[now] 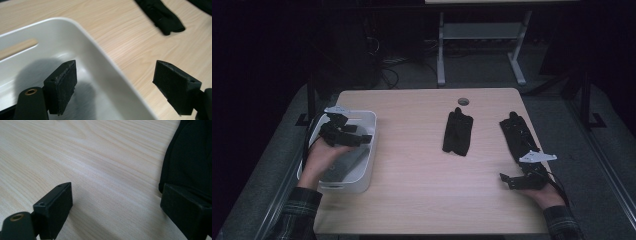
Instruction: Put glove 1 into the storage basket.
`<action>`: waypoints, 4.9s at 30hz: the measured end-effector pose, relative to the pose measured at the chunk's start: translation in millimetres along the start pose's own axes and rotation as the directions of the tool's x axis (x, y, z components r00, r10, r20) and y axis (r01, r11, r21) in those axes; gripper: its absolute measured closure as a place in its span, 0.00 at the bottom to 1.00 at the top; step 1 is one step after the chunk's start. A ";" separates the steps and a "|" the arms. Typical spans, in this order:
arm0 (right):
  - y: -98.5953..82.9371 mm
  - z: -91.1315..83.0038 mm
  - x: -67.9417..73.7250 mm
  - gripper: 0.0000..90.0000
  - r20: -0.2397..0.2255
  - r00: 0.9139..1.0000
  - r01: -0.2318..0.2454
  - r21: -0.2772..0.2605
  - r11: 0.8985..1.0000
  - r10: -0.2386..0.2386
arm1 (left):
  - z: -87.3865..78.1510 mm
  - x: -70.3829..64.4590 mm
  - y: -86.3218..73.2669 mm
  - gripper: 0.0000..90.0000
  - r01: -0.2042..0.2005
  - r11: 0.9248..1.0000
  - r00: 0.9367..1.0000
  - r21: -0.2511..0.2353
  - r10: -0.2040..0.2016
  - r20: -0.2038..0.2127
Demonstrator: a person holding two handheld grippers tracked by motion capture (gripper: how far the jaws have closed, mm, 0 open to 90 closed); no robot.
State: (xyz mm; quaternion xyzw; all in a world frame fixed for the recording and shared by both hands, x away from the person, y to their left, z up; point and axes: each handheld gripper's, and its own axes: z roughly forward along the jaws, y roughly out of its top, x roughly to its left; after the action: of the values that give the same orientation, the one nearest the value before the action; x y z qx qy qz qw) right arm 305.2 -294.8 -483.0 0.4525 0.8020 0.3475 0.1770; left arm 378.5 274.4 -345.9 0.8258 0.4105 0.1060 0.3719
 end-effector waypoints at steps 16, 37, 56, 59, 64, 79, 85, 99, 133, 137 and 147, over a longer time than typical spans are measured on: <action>0.0 0.1 0.1 0.12 0.000 1.000 0.001 -0.001 1.000 -0.001 | 39.2 -70.8 4.1 0.20 -0.114 0.994 0.990 -0.003 0.114 0.089; -0.2 -0.2 0.1 0.11 -0.002 1.000 0.002 0.001 1.000 -0.002 | 116.0 -122.6 -37.3 0.14 -0.175 0.979 0.980 0.108 0.162 0.116; 1.3 -4.6 -1.0 0.23 -0.007 1.000 0.001 0.022 1.000 -0.001 | 132.1 -112.1 -67.6 0.14 -0.263 0.963 0.964 0.067 0.258 0.071; 5.0 -9.5 -2.0 0.33 -0.015 1.000 -0.003 0.027 1.000 0.004 | 133.0 -109.6 -74.7 0.14 -0.265 0.964 0.961 -0.003 0.265 0.083; 15.2 -20.8 -5.0 0.57 0.010 1.000 -0.003 0.011 1.000 0.003 | 132.9 -109.3 -75.3 0.14 -0.263 0.965 0.961 -0.007 0.263 0.083; 52.6 -26.5 -42.9 1.00 0.099 0.994 -0.039 -0.038 0.999 0.043 | 128.9 -105.8 -78.9 0.14 -0.290 0.957 0.950 -0.019 0.291 0.115; 60.8 -12.8 -65.9 1.00 0.113 0.992 -0.050 -0.009 0.999 0.050 | 128.8 -105.2 -78.8 0.14 -0.295 0.955 0.948 -0.018 0.295 0.119; 64.9 9.9 -100.9 1.00 0.174 0.981 -0.092 0.041 0.995 0.084 | 128.1 -105.0 -78.4 0.14 -0.299 0.954 0.947 -0.011 0.298 0.119; 52.4 22.0 -83.9 1.00 0.128 0.992 -0.038 0.130 0.991 0.022 | 128.1 -104.8 -78.4 0.14 -0.299 0.954 0.947 -0.012 0.299 0.121; 52.9 21.9 -74.1 1.00 0.106 0.994 -0.015 0.139 0.990 0.000 | 128.2 -104.8 -78.4 0.14 -0.300 0.954 0.947 -0.013 0.299 0.121; 52.8 18.7 -39.3 1.00 0.030 0.996 0.075 0.176 0.982 -0.081 | 128.4 -105.0 -78.8 0.14 -0.296 0.955 0.948 -0.015 0.295 0.122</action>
State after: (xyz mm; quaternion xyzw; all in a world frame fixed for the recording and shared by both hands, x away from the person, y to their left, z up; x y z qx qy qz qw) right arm 369.0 -302.3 -459.4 0.4409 0.8430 0.2604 0.1649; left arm 325.7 157.7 -477.5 0.8836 0.2587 0.1086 0.3748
